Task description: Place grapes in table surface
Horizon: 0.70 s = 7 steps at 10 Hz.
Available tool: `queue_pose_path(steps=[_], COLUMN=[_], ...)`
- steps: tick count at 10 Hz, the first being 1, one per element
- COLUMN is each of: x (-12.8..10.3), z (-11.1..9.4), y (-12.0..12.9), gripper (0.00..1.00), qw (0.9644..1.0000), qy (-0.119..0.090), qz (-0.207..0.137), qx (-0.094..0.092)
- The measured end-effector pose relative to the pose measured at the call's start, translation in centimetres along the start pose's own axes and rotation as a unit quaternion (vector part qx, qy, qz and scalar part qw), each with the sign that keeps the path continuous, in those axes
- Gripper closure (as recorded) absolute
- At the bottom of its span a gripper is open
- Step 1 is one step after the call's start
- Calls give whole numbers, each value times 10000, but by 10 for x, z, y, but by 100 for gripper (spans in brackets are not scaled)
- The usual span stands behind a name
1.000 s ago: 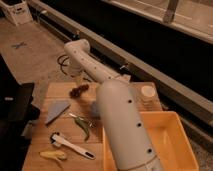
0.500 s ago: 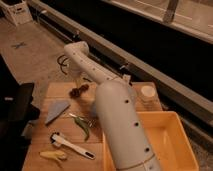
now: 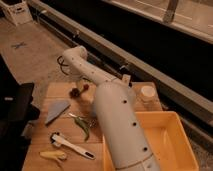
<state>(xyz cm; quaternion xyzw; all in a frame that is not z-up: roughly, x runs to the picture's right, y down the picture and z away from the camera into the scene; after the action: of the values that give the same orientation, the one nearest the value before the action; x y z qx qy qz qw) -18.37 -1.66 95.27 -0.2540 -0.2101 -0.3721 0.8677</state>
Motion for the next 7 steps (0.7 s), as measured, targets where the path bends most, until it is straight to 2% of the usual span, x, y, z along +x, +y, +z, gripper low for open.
queue_pose_path(steps=[2,6,7], x=[0,9,10], z=[8,20,30], y=[3,0,0], gripper=[35,35,35], qw=[10000,9997,9992], qy=[-56,-206,-376], qz=[22,48,56], qx=[-34,74,90])
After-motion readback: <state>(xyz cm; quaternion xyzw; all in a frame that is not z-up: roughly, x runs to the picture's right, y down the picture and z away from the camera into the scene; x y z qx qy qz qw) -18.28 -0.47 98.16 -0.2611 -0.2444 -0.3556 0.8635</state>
